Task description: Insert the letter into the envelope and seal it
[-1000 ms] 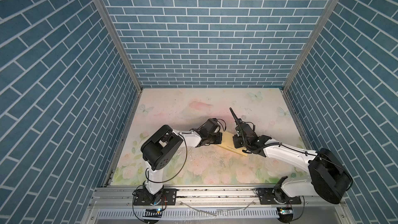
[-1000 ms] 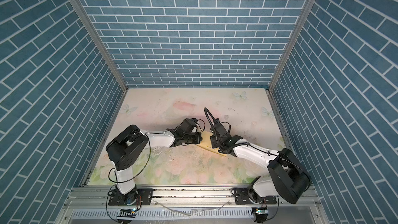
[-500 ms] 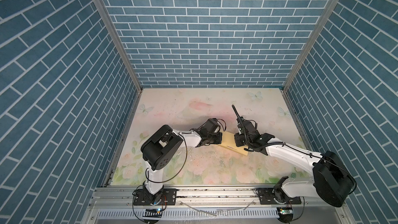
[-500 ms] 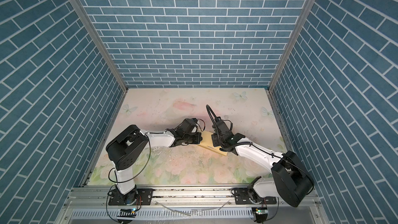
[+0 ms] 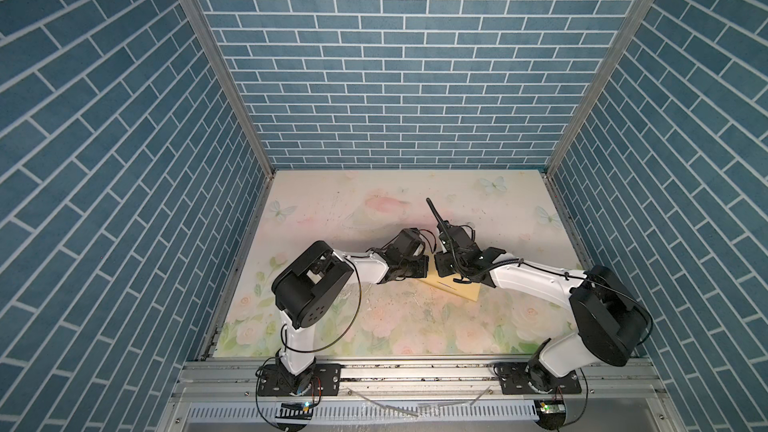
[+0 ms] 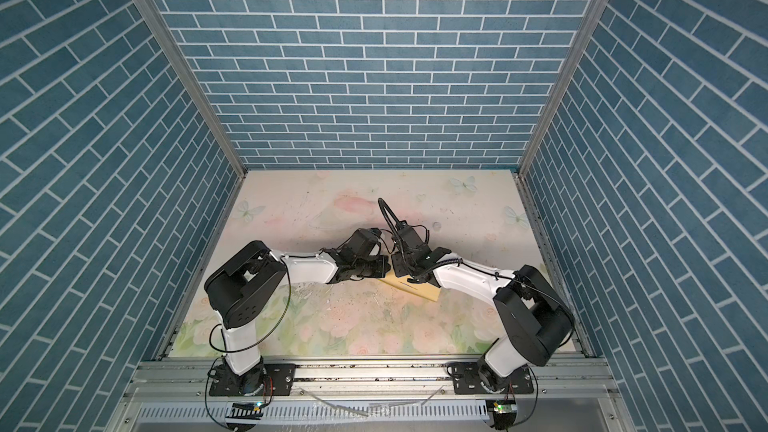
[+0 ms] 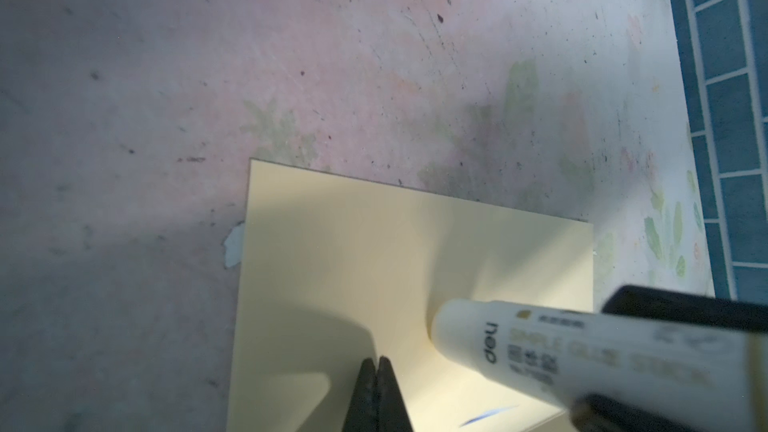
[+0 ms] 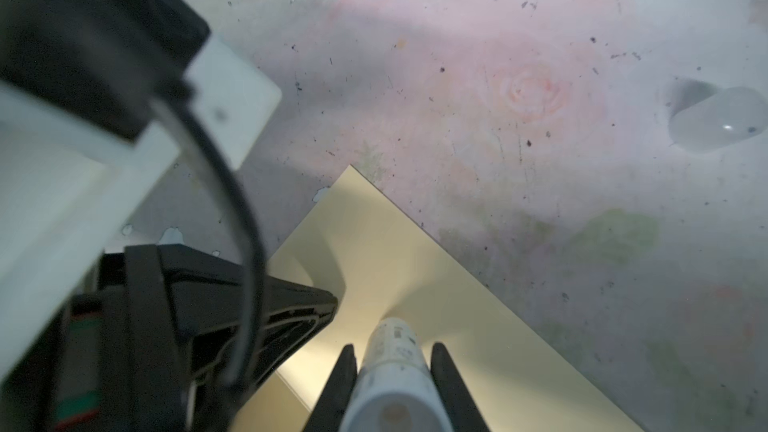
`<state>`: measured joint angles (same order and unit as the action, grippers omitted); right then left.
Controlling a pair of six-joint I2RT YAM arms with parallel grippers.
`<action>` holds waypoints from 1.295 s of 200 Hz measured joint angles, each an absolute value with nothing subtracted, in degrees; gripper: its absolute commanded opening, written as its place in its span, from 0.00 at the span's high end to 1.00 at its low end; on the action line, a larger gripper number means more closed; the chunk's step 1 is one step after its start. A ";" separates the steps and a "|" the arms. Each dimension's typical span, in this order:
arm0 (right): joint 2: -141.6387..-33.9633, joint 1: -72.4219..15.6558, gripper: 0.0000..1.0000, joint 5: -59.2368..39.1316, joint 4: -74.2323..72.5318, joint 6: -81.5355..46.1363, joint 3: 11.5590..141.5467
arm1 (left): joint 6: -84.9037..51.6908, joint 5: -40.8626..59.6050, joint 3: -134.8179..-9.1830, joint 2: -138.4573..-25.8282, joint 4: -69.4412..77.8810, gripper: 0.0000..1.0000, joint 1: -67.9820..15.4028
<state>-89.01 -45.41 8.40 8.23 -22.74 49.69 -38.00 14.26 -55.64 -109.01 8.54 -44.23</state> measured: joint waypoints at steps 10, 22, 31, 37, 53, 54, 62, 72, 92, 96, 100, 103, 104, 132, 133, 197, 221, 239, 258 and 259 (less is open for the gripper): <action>-89.38 -45.54 1.00 8.45 8.14 -22.74 49.98 | -38.00 14.26 -55.64 -109.01 8.56 1.00 -44.23; -89.62 -45.69 1.00 8.60 7.94 -22.74 50.11 | -38.00 14.26 -55.64 -109.01 8.56 1.00 -44.23; -89.69 -45.80 1.00 8.75 7.88 -22.74 50.11 | -38.00 14.28 -55.64 -109.03 8.56 1.00 -44.23; -89.69 -45.87 1.00 8.84 7.88 -22.74 50.11 | -38.00 14.28 -55.64 -109.03 8.56 1.00 -44.23; -89.67 -46.00 1.00 9.17 8.03 -22.74 50.11 | -38.00 14.28 -55.64 -109.03 8.56 1.00 -44.21; -89.67 -46.02 1.00 9.19 8.05 -22.74 50.11 | -38.00 14.28 -55.64 -109.03 8.56 1.00 -44.21; -89.60 -46.09 1.00 9.39 8.21 -22.74 50.11 | -38.00 14.28 -55.64 -109.03 8.56 1.00 -44.21; -89.43 -46.19 1.00 9.65 8.62 -22.72 50.09 | -38.00 14.31 -55.64 -109.03 8.56 1.00 -44.21; -88.88 -46.24 1.00 9.93 9.74 -22.72 50.00 | -38.00 14.33 -55.64 -109.08 8.58 1.00 -44.21; -88.68 -46.24 1.00 9.93 10.15 -22.70 49.93 | -38.00 14.35 -55.66 -109.08 8.62 1.00 -44.21; -88.47 -46.24 1.00 9.93 10.46 -22.70 49.84 | -38.00 14.37 -55.66 -109.12 8.67 1.00 -44.21; -88.31 -46.24 1.00 9.96 10.70 -22.70 49.76 | -38.00 14.37 -55.68 -109.14 8.71 1.00 -44.21; -88.20 -46.24 1.00 9.96 10.79 -22.70 49.71 | -38.00 14.37 -55.68 -109.14 8.71 1.00 -44.18; -86.52 -46.24 1.00 10.11 12.80 -22.70 48.71 | -38.00 14.48 -55.88 -109.36 8.91 1.00 -44.16; -86.41 -46.24 1.00 10.13 12.91 -22.70 48.64 | -38.00 14.48 -55.88 -109.36 8.91 1.00 -44.16; -82.76 -46.17 1.00 11.29 16.49 -22.74 45.91 | -38.00 14.50 -55.92 -109.38 8.86 1.00 -44.16; -81.62 -46.17 1.00 11.84 17.43 -23.29 45.08 | -38.00 14.50 -55.96 -109.40 8.75 1.00 -44.16; -80.36 -46.17 1.00 12.25 17.96 -23.94 44.10 | -38.00 14.50 -56.01 -109.40 8.69 1.00 -44.16; -78.91 -46.17 1.00 12.38 19.05 -24.32 43.29 | -38.00 14.50 -56.03 -109.40 8.67 1.00 -44.16; -78.78 -46.17 1.00 12.40 19.20 -24.34 43.29 | -38.00 14.50 -56.03 -109.40 8.67 1.00 -44.16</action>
